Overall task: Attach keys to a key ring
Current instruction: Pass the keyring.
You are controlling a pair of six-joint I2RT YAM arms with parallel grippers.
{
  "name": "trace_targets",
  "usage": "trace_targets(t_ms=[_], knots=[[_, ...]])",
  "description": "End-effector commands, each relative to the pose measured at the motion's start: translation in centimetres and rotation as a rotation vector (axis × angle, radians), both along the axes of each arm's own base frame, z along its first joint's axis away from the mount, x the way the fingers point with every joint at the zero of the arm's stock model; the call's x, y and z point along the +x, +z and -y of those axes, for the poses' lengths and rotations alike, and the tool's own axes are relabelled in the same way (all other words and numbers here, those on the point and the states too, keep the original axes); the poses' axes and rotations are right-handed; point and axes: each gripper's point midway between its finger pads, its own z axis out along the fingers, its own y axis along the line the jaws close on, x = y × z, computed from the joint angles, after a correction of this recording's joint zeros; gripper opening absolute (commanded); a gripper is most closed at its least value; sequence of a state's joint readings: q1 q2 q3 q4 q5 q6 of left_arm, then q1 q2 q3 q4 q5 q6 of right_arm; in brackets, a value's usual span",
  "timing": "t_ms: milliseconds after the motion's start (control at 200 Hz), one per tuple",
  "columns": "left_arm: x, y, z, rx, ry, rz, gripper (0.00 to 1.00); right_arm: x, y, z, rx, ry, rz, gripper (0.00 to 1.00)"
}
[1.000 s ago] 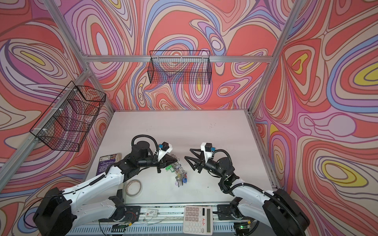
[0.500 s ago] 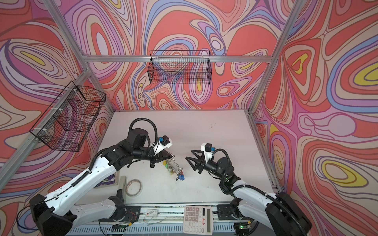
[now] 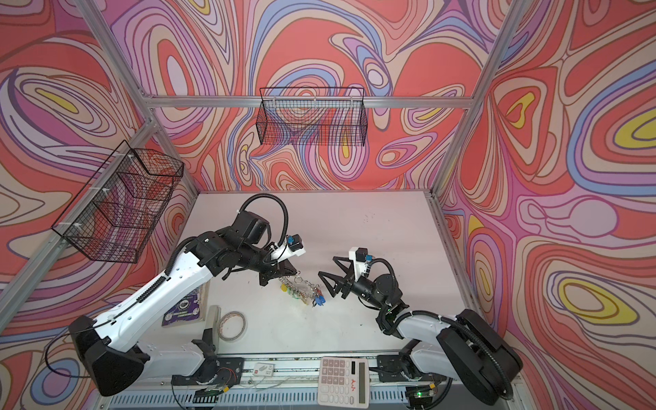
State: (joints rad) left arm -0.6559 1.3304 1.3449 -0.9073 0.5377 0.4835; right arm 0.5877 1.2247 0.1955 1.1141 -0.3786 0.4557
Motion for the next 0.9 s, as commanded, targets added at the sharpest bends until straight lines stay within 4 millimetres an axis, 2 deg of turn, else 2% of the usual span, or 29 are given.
trace_targets(t_ms=[0, 100, 205, 290, 571, 686, 771, 891], knots=[[-0.2, 0.8, 0.2, 0.023, -0.044, 0.014, 0.0, 1.1, 1.8, 0.7, 0.06, -0.065, 0.009, 0.98], [-0.1, 0.7, 0.6, 0.043, -0.057, 0.011, 0.0, 1.0, 2.4, 0.7, 0.042, -0.068, 0.042, 0.98], [0.1, 0.7, 1.0, 0.072, -0.083, 0.027, 0.0, 0.0, 2.9, -0.6, -0.009, 0.027, 0.1, 0.98], [0.4, 0.7, 1.3, 0.083, -0.108, 0.033, 0.0, -0.6, 2.7, -1.7, -0.06, 0.107, 0.107, 0.86], [0.8, 0.7, 2.1, 0.126, -0.207, 0.051, 0.0, -2.5, 2.8, -4.4, -0.094, 0.332, 0.092, 0.63], [1.0, 0.7, 2.2, 0.136, -0.253, 0.073, 0.0, -3.0, 3.1, -4.9, -0.09, 0.38, 0.098, 0.51], [0.8, 0.8, 2.3, 0.14, -0.286, 0.072, 0.0, -3.0, 3.1, -5.0, -0.088, 0.39, 0.1, 0.47], [0.8, 0.8, 2.5, 0.14, -0.316, 0.072, 0.0, -3.0, 3.2, -5.4, -0.091, 0.414, 0.106, 0.35]])
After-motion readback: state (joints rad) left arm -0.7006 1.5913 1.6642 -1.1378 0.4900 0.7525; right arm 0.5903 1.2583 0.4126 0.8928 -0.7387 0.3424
